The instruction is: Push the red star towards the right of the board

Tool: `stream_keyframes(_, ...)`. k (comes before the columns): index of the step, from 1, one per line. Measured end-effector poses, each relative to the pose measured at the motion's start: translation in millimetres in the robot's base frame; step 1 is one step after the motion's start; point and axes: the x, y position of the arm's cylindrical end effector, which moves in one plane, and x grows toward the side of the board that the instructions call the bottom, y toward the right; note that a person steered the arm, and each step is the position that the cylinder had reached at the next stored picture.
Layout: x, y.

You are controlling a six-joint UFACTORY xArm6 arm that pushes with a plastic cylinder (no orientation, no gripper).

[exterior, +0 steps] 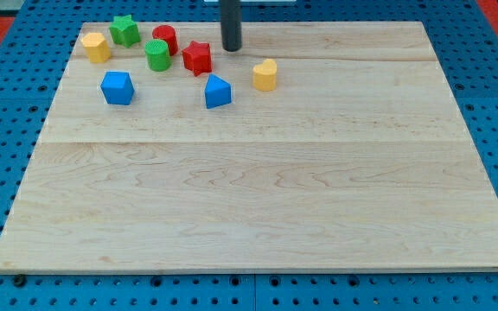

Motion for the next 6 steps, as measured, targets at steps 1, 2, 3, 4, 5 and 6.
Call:
stream_keyframes(1,39.0,-5.3)
stream_keyframes(2,6.6,-43.0)
stream_keyframes(3,-38.7,-67.7)
stream_keyframes(4,-60.0,-87.9)
stream_keyframes(5,-26.6,3.6)
stream_keyframes(6,21.2,8.2)
